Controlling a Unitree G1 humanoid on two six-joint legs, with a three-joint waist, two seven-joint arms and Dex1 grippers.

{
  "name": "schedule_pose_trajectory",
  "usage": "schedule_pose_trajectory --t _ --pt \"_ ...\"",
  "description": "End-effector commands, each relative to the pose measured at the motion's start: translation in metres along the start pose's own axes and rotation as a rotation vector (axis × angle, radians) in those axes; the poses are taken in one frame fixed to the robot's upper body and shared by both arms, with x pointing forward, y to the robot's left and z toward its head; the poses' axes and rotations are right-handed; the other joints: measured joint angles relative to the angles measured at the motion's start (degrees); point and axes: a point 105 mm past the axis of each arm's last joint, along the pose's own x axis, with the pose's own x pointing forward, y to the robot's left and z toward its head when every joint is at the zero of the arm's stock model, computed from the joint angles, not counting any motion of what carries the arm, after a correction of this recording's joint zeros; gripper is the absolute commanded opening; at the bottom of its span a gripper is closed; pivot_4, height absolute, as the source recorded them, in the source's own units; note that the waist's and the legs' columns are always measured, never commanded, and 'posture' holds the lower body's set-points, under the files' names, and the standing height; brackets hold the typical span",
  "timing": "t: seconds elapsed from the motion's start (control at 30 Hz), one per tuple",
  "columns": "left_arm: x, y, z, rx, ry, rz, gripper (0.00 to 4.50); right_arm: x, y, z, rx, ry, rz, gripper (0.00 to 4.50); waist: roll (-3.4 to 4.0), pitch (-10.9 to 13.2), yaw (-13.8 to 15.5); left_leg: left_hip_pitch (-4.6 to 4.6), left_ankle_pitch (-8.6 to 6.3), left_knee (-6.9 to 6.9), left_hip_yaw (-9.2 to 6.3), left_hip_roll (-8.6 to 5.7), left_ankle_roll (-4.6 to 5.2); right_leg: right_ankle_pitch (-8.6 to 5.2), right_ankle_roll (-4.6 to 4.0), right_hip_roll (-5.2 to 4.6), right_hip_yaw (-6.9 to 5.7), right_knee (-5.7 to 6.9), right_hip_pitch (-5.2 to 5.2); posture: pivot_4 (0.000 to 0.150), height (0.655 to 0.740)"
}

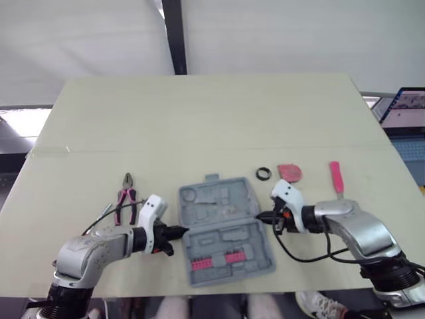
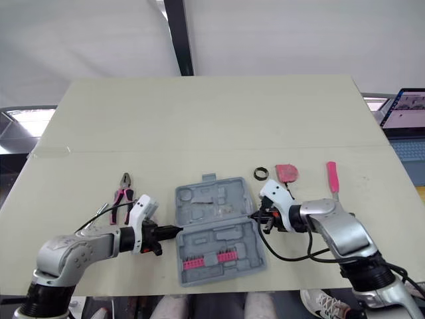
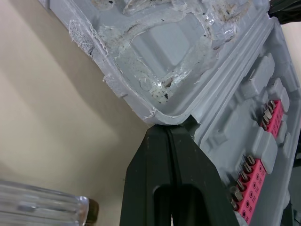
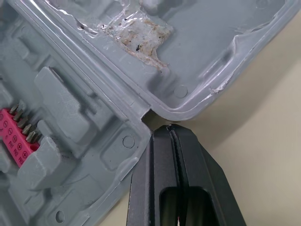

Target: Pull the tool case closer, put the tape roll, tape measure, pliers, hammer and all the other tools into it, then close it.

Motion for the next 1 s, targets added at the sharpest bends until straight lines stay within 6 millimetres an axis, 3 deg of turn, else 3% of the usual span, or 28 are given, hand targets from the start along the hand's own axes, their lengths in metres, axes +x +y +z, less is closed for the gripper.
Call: schedule_pose_trajectory --t 0.03,0.73,0.83,1.0 --pt "-0.002 -0.015 0.004 0.03 -0.024 -0.059 0.0 -0.012 0.014 0.004 -0.016 -0.021 0.044 0.05 0.0 0.0 0.05 -0.01 0.0 0.0 0.0 0.0 0.0 0.0 0.0 0.0 0.0 0.0 0.0 0.15 0.74" --pt "0.005 -0.026 -0.008 0.033 0.008 -0.112 0.0 -0.035 0.036 -0.016 0.032 0.038 0.069 0.05 0.0 0.0 0.44 0.01 0.0 0.0 0.0 -0.01 0.0 0.0 0.0 -0.01 0.0 -0.04 0.05 0.15 0.74" --pt "0.005 -0.024 -0.008 0.034 0.01 -0.105 0.0 -0.033 0.031 -0.017 0.03 0.043 0.039 0.05 0.0 0.0 0.44 0.01 0.0 0.0 0.0 -0.01 0.0 0.0 0.0 -0.01 0.0 -0.05 0.05 0.15 0.74" --pt "0.002 -0.019 -0.01 0.032 0.008 -0.083 0.0 -0.028 0.004 -0.019 0.027 0.047 -0.087 0.05 0.0 0.0 0.41 0.02 0.0 0.0 0.01 -0.01 0.0 0.0 0.0 -0.01 0.0 -0.04 0.06 0.15 0.74"
